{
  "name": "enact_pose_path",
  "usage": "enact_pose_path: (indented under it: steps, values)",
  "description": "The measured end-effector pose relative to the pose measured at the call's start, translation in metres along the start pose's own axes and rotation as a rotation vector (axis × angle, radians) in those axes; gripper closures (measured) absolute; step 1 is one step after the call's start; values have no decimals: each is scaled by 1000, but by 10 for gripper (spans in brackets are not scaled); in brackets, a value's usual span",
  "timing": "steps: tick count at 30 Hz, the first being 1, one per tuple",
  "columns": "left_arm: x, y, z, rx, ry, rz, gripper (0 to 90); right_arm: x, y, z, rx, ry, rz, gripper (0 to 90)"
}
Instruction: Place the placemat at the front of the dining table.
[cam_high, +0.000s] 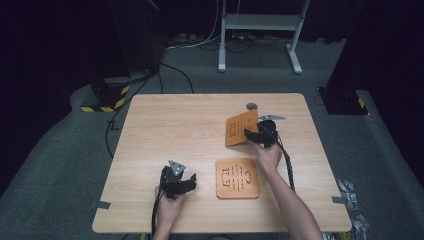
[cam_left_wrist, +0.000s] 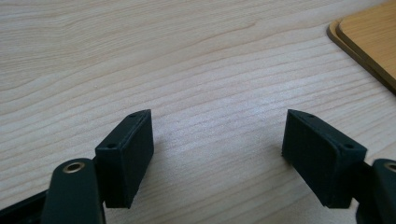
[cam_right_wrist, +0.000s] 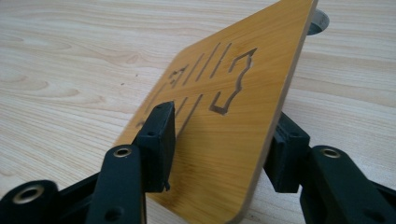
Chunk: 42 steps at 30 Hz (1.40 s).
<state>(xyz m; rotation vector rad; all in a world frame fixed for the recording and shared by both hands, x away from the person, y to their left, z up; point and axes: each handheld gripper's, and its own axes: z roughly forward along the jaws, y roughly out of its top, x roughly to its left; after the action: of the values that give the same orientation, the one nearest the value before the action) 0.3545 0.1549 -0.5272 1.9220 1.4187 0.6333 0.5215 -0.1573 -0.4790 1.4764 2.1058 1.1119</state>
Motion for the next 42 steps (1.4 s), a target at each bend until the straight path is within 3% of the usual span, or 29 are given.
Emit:
enact_pose_path:
  steps: [10, 14, 32, 42]
  values:
    - [0, 0, 0, 0, 0, 0, 249, -3, -1, 5, 26, 7, 22, 388]
    - [0, 0, 0, 0, 0, 0, 248, -5, -1, 3, 18, 3, 31, 388]
    - [0, 0, 0, 0, 0, 0, 248, -7, -3, -23, -39, 0, -14, 391]
    - [0, 0, 0, 0, 0, -1, 248, -6, -2, -36, -63, 23, -20, 393]
